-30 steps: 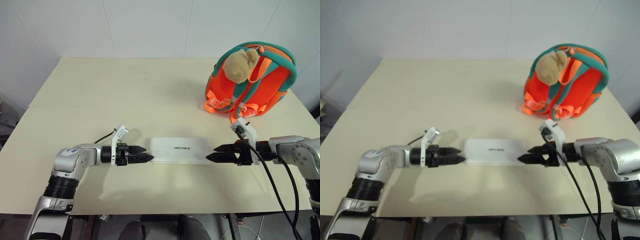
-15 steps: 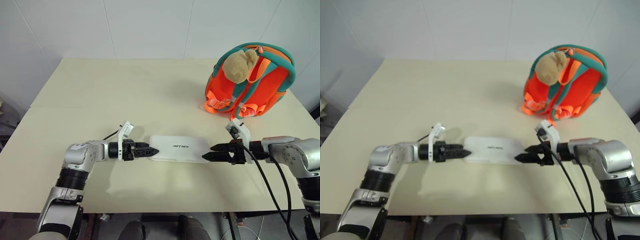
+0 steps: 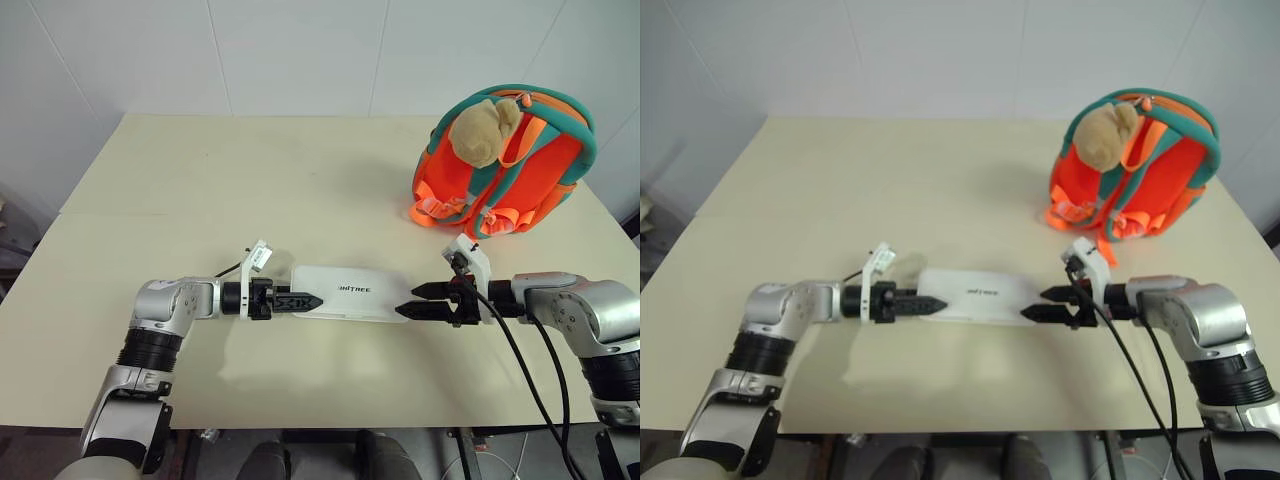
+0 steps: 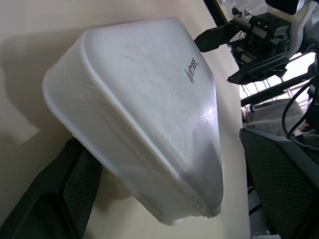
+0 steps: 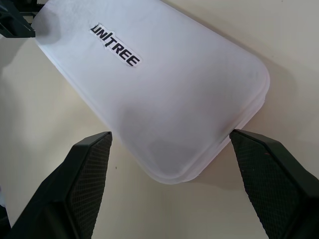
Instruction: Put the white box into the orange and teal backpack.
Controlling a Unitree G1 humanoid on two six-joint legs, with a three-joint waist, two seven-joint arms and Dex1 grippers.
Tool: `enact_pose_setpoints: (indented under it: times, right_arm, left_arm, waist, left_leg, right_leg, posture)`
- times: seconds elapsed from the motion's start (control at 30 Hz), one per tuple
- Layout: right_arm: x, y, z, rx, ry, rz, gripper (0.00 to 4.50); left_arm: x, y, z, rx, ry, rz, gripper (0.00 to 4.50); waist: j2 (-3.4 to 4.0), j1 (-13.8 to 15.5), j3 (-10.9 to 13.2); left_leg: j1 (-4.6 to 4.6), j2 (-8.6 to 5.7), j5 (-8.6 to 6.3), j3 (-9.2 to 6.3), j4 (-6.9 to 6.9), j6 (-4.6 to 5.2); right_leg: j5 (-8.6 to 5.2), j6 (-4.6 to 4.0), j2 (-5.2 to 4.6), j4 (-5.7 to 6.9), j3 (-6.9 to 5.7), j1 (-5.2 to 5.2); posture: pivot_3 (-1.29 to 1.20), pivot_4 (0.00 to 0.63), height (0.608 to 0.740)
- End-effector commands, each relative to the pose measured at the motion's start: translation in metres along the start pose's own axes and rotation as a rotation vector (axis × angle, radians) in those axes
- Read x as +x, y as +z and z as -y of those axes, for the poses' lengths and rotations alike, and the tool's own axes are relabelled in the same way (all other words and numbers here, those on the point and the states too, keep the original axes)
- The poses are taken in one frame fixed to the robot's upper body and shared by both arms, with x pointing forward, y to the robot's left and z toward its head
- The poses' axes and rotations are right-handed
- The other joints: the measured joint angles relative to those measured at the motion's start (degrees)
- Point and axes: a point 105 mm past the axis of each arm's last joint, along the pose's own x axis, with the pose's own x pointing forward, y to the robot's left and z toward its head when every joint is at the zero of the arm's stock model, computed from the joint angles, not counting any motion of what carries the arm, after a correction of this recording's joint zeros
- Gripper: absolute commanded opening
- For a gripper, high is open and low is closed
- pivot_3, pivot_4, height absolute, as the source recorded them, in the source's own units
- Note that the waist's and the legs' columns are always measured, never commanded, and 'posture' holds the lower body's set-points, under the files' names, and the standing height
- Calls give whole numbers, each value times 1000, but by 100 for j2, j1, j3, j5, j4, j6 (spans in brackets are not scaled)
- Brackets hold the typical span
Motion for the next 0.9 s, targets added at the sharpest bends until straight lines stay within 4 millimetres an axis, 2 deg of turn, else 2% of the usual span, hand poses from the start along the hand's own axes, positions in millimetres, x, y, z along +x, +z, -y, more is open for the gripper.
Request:
enact_pose_setpoints:
  times: [0.03, 0.37, 0.47, 0.73, 0.77, 0.9]
  right_arm:
    - [-3, 1, -4, -33, 20, 12, 4500]
    - [-10, -14, -8, -44, 21, -10, 4500]
    - [-13, -17, -8, -48, 15, -17, 4500]
    - [-17, -20, -5, -62, 1, -25, 4500]
    - [-17, -20, -4, -63, -1, -24, 4500]
    - [-26, -13, 4, -86, -33, 15, 4500]
  left_arm:
    - [11, -12, -2, -144, -42, -11, 4471]
    - [19, -9, 3, -224, -88, -3, 4471]
    - [15, -5, 4, -251, -100, 2, 3886]
    - [4, 1, 9, -287, -127, 1, 1368]
    - [4, 1, 9, -290, -130, 0, 1239]
    - [-2, -1, 14, -279, -138, 3, 1238]
  waist:
    - [0, 12, 0]
    - [0, 50, 0]
    - [0, 43, 0]
    - [-1, -36, 0]
    - [-1, -44, 0]
    - [-1, -49, 1]
  left_leg:
    - [0, 0, 0, 0, 0, 1]
    - [1, 1, 0, 1, 2, 1]
    - [1, 1, -1, 1, 1, 0]
    - [-1, 2, 0, 2, -3, 0]
    - [0, 2, 0, 3, -2, -1]
    - [2, 4, 1, 3, -2, -2]
  right_leg:
    - [0, 0, 0, -1, -1, 0]
    - [0, 1, 0, -3, -2, -2]
    - [0, 1, 0, -4, -2, -2]
    - [0, 1, 1, -4, -3, -8]
    - [0, 1, 1, -6, -2, -8]
    - [-1, 0, 2, -7, -2, -11]
  posture:
    - [0, 150, 740]
    - [0, 150, 740]
    - [0, 150, 740]
    - [0, 150, 740]
    - [0, 150, 740]
    - [0, 150, 740]
